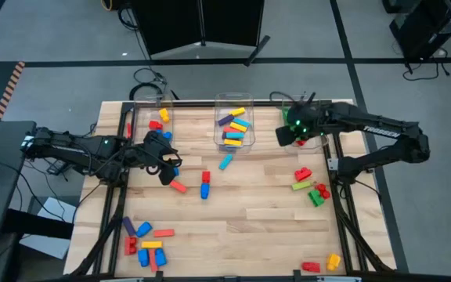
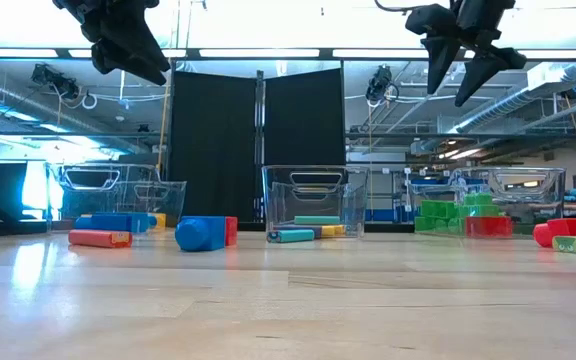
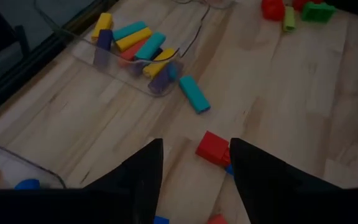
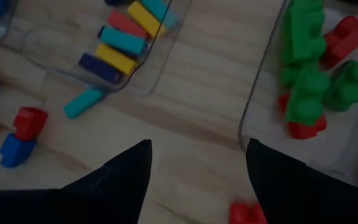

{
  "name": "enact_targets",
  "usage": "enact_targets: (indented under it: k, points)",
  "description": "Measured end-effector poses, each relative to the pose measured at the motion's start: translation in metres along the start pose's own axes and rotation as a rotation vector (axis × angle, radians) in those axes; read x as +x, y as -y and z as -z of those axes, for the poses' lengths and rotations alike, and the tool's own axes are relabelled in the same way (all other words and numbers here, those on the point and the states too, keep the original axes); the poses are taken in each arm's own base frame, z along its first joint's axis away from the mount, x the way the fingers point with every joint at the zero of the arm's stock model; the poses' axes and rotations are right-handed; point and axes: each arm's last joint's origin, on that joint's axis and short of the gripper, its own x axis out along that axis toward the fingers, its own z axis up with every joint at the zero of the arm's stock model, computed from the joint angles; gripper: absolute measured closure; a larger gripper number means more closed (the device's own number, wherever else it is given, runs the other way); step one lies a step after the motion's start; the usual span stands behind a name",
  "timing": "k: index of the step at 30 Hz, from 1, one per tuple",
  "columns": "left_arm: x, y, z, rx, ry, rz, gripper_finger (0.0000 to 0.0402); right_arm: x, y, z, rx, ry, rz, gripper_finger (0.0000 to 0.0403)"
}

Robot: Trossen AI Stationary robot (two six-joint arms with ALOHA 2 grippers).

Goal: Sort blocks by size
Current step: Put the blue 1 stud game piece into the left transparent bin

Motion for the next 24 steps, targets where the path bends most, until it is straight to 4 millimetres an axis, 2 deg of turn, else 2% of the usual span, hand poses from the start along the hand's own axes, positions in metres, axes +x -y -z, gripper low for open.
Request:
enact_targets:
  k: [6, 12, 19, 24]
  points:
    - [0.000, 0.001, -0.001, 0.015, 0.009, 0.020, 0.0208, 0.008, -0.019, 0.017, -0.038, 0.000, 0.040, 0.0143]
    - [0.001, 0.003, 0.000, 0.140, -0.020, 0.062, 0.0201, 0.021, -0.033, 0.027, -0.062, -0.029, 0.075, 0.0145]
    - [0.012, 0.007, 0.002, 0.157, -0.064, 0.045, 0.0156, 0.034, -0.044, 0.036, -0.106, -0.060, 0.110, 0.0151]
    - [0.023, 0.012, 0.005, 0.211, -0.110, 0.025, 0.0122, 0.035, -0.047, 0.039, -0.117, -0.065, 0.112, 0.0158]
